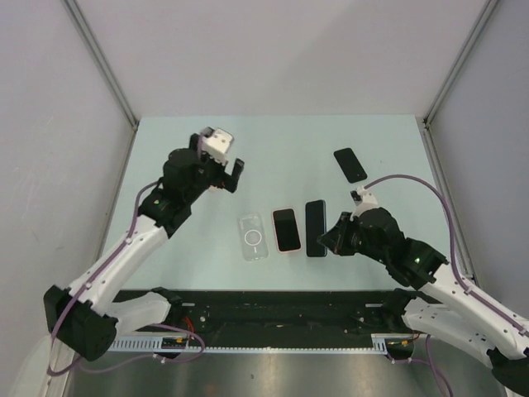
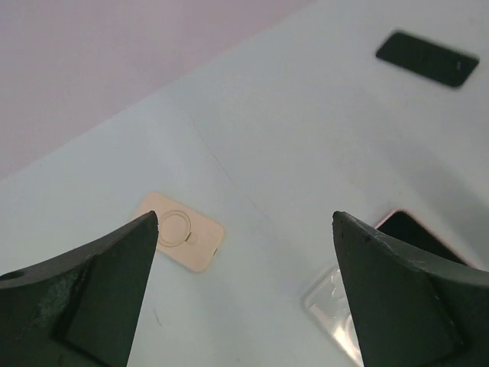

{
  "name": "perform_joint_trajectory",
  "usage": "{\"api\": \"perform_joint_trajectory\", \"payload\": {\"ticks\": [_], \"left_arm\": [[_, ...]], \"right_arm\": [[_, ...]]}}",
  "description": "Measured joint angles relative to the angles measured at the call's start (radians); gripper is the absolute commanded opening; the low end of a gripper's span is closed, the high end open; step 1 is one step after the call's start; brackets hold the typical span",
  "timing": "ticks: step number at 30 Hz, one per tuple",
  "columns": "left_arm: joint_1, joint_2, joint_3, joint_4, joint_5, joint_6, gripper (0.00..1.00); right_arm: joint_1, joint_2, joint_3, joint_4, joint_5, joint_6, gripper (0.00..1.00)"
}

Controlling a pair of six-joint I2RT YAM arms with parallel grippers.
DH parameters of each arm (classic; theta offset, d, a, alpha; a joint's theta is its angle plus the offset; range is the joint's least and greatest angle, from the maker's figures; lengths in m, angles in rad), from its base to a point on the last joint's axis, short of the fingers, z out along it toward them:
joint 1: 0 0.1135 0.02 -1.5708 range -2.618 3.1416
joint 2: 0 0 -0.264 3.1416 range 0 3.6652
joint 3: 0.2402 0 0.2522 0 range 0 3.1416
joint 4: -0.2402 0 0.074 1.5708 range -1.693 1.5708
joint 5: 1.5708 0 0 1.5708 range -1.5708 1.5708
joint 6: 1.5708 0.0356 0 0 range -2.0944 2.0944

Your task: Put the phone into the phone case

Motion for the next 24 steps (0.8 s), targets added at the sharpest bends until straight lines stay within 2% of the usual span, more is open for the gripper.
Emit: {"api": "perform_joint_trajectory", "payload": {"ticks": [2,5,6,7,9,12,13,14,18,21,24], "left_arm": [[0.032,-0.057,0.018,-0.011,-0.027,-0.127,1.0],[0.108,-0.074,0.051,-0.052,0.047,-0.306,0.97],[0.126,-0.069,0.051,-0.066,0.073,-0.354,0.94],[0.136,-0.059,0.048,-0.086,0.098,-0.396,0.86],[0.14,-0.036,0.021,-0.118,0.133,-0.481,0.77],[0.159,-0.01,-0.067,-0.154,0.174,-0.588,0.4],[0.184,0.002,-0.116,-0.16,0.217,-0.621,0.13],[0.203,0.013,-0.148,-0.166,0.242,-0.65,0.0],[0.278,0.074,-0.281,-0.157,0.348,-0.732,0.0],[0.291,0.084,-0.389,-0.087,0.402,-0.809,0.0],[0.29,0.107,-0.431,-0.058,0.419,-0.854,0.0]], "right_arm": [[-0.002,0.029,0.0,0.032,-0.019,-0.004,0.01],[-0.005,0.099,0.0,0.099,-0.063,-0.007,0.01],[-0.005,0.134,0.0,0.127,-0.079,-0.007,0.0],[-0.005,0.176,0.0,0.162,-0.099,-0.007,0.0],[-0.007,0.232,0.0,0.201,-0.123,-0.007,0.0],[-0.017,0.319,0.0,0.275,-0.175,-0.006,0.0],[-0.023,0.351,0.0,0.309,-0.196,-0.006,0.0],[-0.028,0.375,0.0,0.332,-0.21,-0.006,0.0],[-0.052,0.474,0.0,0.434,-0.271,0.004,0.0],[-0.066,0.555,0.0,0.512,-0.305,0.011,0.0],[-0.087,0.64,0.0,0.575,-0.347,0.015,0.0]]}}
